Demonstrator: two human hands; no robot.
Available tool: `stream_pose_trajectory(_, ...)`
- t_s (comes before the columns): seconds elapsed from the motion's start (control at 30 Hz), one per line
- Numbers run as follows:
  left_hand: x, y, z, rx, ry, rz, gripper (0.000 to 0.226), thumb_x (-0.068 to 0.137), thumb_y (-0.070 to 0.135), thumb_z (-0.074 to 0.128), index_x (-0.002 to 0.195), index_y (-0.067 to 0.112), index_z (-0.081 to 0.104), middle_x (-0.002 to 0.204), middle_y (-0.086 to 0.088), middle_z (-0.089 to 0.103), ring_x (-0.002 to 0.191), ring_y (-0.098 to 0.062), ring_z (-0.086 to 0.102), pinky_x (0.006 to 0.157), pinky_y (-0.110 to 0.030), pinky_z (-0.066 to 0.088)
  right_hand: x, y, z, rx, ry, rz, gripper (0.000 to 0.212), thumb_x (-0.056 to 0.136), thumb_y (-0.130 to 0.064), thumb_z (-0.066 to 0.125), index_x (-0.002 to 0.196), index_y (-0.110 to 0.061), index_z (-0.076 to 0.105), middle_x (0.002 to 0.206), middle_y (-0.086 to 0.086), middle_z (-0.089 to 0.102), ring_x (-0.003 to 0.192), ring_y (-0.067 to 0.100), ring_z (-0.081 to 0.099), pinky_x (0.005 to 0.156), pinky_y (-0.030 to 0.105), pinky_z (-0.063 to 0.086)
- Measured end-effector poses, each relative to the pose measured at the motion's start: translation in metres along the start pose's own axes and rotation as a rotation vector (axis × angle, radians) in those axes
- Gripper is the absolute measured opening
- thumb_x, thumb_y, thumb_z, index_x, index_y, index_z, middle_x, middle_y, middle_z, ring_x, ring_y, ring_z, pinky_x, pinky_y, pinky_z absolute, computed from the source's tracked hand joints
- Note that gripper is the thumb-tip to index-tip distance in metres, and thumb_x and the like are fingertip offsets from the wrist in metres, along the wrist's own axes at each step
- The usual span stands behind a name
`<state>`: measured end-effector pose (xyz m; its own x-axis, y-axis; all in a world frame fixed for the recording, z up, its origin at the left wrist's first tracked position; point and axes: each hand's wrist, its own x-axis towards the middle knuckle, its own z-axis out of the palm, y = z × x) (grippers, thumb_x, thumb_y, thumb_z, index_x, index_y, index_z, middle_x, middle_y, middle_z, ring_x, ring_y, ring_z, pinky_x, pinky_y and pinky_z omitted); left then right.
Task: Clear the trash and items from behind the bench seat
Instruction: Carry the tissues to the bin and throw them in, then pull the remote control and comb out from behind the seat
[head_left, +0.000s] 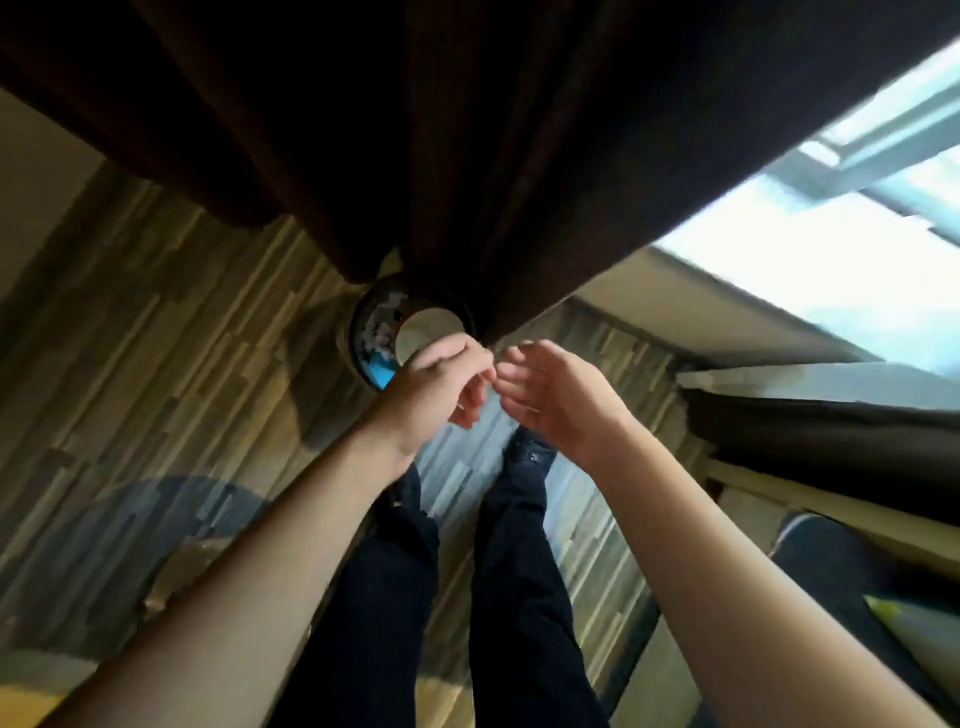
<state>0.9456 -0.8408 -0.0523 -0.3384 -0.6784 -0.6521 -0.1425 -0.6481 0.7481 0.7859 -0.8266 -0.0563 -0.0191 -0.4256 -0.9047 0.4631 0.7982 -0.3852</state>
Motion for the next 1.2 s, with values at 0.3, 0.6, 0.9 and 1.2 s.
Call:
stream_pose_trajectory(0.3, -0.204, 0.175, 0.148, 0.511, -0.201, 0.440, 0.035, 0.088, 0.037, 0.055, 0.061, 0.021, 0.041, 0.050, 0.012, 0.038, 0.047, -0.006, 0.035, 0.047, -0.026, 0.033, -0.343, -0.043, -0.063, -0.107, 0.193, -0.704, 0.014, 0.087, -0.019, 0.070, 0.079, -0.011, 0.063, 0.063, -0.001, 0.060, 0.056, 0.012, 0.055, 0.057, 0.024, 0.047)
stream_pose_trajectory(0.6, -0.362, 0.137, 0.342, 0.648, -0.651, 0.654, 0.038, 0.087, 0.027, 0.064, 0.060, 0.021, 0.037, 0.051, 0.013, 0.036, 0.052, -0.004, 0.032, 0.050, -0.021, 0.028, -0.558, 0.071, -0.211, -0.163, 0.768, -0.920, 0.041, 0.086, -0.029, 0.071, 0.061, -0.018, 0.040, 0.052, -0.010, 0.038, 0.050, 0.006, 0.035, 0.048, 0.022, 0.033)
stream_pose_trajectory(0.9, -0.469, 0.043, 0.506, 0.693, -1.023, 0.377, 0.040, 0.096, 0.019, 0.063, 0.061, 0.022, 0.043, 0.056, 0.000, 0.039, 0.050, -0.013, 0.035, 0.047, -0.024, 0.031, -0.648, 0.254, -0.350, 0.315, 0.961, -0.772, 0.042, 0.087, -0.024, 0.071, 0.061, -0.021, 0.038, 0.054, -0.002, 0.035, 0.051, 0.012, 0.031, 0.054, 0.034, 0.028)
stream_pose_trajectory(1.2, -0.504, -0.037, 0.637, 0.930, -1.344, 0.269, 0.029, 0.095, 0.026, 0.060, 0.068, 0.019, 0.051, 0.053, 0.004, 0.045, 0.050, -0.013, 0.039, 0.050, -0.029, 0.033, -0.676, 0.351, -0.432, 0.531, 1.168, -0.631, 0.042, 0.089, -0.030, 0.066, 0.065, -0.013, 0.037, 0.055, -0.001, 0.037, 0.049, 0.012, 0.035, 0.046, 0.021, 0.033)
